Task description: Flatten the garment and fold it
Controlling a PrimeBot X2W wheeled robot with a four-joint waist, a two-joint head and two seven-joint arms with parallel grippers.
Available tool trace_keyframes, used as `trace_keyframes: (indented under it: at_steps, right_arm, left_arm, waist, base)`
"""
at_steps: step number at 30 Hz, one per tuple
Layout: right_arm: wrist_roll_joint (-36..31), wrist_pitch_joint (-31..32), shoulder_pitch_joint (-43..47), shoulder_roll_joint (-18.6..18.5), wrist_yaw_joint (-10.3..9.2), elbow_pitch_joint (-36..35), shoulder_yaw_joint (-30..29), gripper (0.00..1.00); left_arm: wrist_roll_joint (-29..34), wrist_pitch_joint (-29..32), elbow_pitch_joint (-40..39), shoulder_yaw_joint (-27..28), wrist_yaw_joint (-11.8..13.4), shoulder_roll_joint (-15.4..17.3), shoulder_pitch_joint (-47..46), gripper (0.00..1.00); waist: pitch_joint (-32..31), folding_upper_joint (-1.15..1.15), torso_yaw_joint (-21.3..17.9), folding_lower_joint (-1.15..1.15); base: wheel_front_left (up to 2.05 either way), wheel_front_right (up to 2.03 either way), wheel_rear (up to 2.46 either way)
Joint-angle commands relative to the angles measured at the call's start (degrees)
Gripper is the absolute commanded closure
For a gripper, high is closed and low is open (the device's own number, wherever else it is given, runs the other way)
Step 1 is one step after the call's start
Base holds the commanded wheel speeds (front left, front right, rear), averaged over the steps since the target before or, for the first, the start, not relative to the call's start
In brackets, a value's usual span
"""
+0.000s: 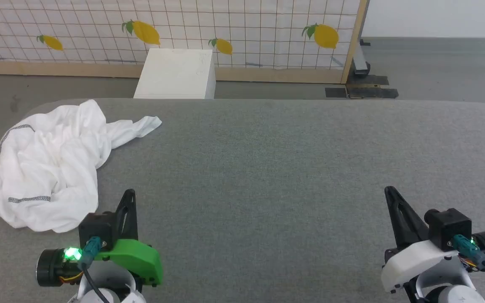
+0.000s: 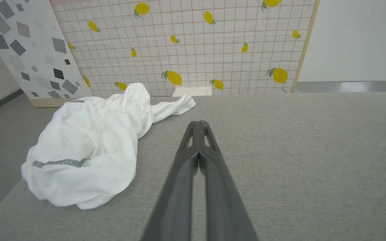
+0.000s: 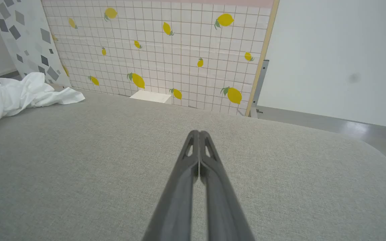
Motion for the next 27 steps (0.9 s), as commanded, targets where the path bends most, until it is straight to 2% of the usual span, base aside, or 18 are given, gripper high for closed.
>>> trace_keyframes:
  at_steps: [1, 17, 18, 27]
  right_arm:
    - [-0.35, -0.01, -0.85, 0.06, -0.10, 0.02, 0.05, 1.00]
    - [-0.35, -0.01, -0.85, 0.06, -0.10, 0.02, 0.05, 1.00]
    - [0.01, 0.00, 0.00, 0.00, 0.00, 0.00, 0.00, 0.00]
    - [0.99, -0.55, 0.42, -0.01, 0.00, 0.35, -0.24, 0.00]
  left_arm:
    - [0.60, 0.07, -0.10, 0.19, 0.39, -0.16, 0.69, 1.00]
    - [0.60, 0.07, -0.10, 0.19, 0.39, -0.16, 0.69, 1.00]
    - [0.00, -0.01, 0.00, 0.00, 0.00, 0.00, 0.00, 0.00]
    - [-0.39, -0.55, 0.55, -0.68, 0.23, 0.00, -0.01, 0.00]
  waist:
    - [0.00, 0.00, 0.00, 0.00]
    - [0.00, 0.00, 0.00, 0.00]
    - [0.00, 0.00, 0.00, 0.00]
    - [0.00, 0.00, -0.01, 0.00]
  base:
    - [0.00, 0.00, 0.00]
    - [0.00, 0.00, 0.00]
    - [0.00, 0.00, 0.00]
    - [0.00, 0.00, 0.00]
